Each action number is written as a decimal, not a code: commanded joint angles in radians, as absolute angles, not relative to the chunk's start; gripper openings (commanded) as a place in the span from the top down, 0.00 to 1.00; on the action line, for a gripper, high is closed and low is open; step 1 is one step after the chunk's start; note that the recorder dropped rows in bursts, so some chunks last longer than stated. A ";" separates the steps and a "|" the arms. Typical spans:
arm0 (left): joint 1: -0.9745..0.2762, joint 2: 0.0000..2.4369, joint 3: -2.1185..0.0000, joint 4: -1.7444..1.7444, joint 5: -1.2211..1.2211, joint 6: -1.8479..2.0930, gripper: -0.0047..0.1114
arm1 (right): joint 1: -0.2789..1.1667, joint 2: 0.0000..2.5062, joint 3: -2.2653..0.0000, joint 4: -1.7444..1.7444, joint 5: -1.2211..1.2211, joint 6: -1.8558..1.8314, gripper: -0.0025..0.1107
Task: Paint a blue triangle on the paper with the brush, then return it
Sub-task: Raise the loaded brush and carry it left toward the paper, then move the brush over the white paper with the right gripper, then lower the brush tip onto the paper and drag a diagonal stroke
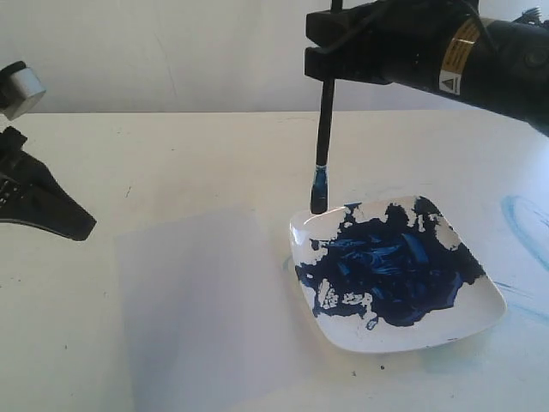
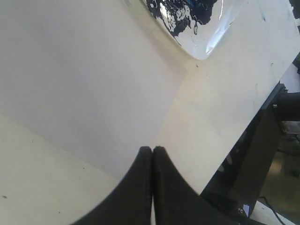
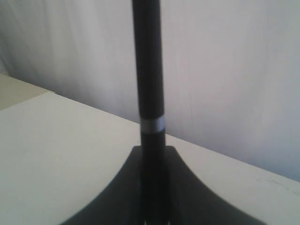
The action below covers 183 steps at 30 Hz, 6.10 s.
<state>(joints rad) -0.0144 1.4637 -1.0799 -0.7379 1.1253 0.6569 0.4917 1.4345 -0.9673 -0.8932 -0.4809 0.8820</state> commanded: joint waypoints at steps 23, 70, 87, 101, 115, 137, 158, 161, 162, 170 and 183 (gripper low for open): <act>-0.012 1.666 -1.108 -0.953 0.804 0.863 0.96 | 0.488 1.449 -0.964 -1.092 -0.706 1.062 0.98; -0.012 2.017 -1.108 -1.028 0.598 1.054 0.96 | 0.631 1.870 -1.105 -0.875 -1.041 0.648 0.98; -0.012 2.017 -1.108 -1.024 0.602 1.054 0.96 | 0.636 1.888 -1.195 -0.973 -0.996 0.827 0.98; -0.012 2.017 -1.108 -1.024 0.604 1.054 0.96 | 0.568 2.039 -1.436 -1.258 -1.180 1.078 0.98; -0.012 2.017 -1.108 -1.024 0.604 1.054 0.96 | 0.570 2.107 -1.515 -1.258 -1.147 0.959 0.98; -0.012 2.017 -1.108 -1.024 0.604 1.054 0.96 | 0.570 2.140 -1.517 -1.252 -1.089 0.919 0.98; -0.012 2.017 -1.108 -1.008 0.604 1.054 0.96 | 0.576 2.168 -1.517 -1.256 -1.174 0.948 0.98; -0.012 2.017 -1.108 -1.008 0.604 1.054 0.96 | 0.596 2.168 -1.517 -1.256 -1.171 0.948 0.98; -0.012 2.017 -1.108 -1.008 0.604 1.054 0.96 | 0.601 2.168 -1.517 -1.256 -1.171 0.948 0.98; -0.012 2.017 -1.108 -1.002 0.604 1.054 0.96 | 0.650 2.168 -1.517 -1.256 -1.171 0.948 0.98; -0.012 2.017 -1.108 -0.994 0.604 1.054 0.96 | 0.704 2.174 -1.517 -1.247 -1.175 0.950 0.98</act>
